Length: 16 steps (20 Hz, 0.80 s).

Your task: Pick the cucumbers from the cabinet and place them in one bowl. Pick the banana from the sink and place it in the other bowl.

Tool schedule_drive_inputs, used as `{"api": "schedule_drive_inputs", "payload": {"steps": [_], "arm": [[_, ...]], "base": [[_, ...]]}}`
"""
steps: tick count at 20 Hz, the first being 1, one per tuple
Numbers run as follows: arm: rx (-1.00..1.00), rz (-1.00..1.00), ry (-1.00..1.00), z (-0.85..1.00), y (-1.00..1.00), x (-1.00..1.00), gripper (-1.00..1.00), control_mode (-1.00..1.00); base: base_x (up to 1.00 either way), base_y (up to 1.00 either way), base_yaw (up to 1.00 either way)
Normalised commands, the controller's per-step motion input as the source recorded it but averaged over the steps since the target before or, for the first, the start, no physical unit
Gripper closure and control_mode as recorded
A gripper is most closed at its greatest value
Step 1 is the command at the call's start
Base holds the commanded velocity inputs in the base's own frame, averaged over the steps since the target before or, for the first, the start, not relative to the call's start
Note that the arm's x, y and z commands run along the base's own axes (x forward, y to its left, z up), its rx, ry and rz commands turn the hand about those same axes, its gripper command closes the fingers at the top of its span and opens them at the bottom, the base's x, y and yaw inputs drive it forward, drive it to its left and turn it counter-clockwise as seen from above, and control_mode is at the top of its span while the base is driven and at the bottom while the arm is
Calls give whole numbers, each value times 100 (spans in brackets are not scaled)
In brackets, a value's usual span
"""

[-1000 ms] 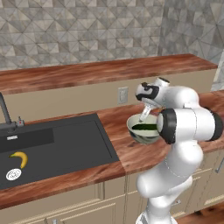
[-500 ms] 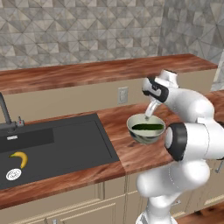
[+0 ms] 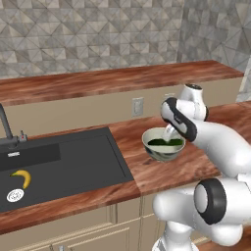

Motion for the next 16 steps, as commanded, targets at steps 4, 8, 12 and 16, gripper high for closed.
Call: {"api": "schedule_drive_inputs", "payload": {"steps": [4, 8, 12, 16], "arm": [[-13, -17, 23, 40, 20, 1, -100, -100], [-4, -25, 22, 24, 1, 0, -100, -100], [1, -27, 16, 2, -26, -21, -100, -100], [3, -24, 2, 0, -27, -52, -100, -100]], "base": [[0, 0, 0], [0, 0, 0], [0, 0, 0], [0, 0, 0]]}}
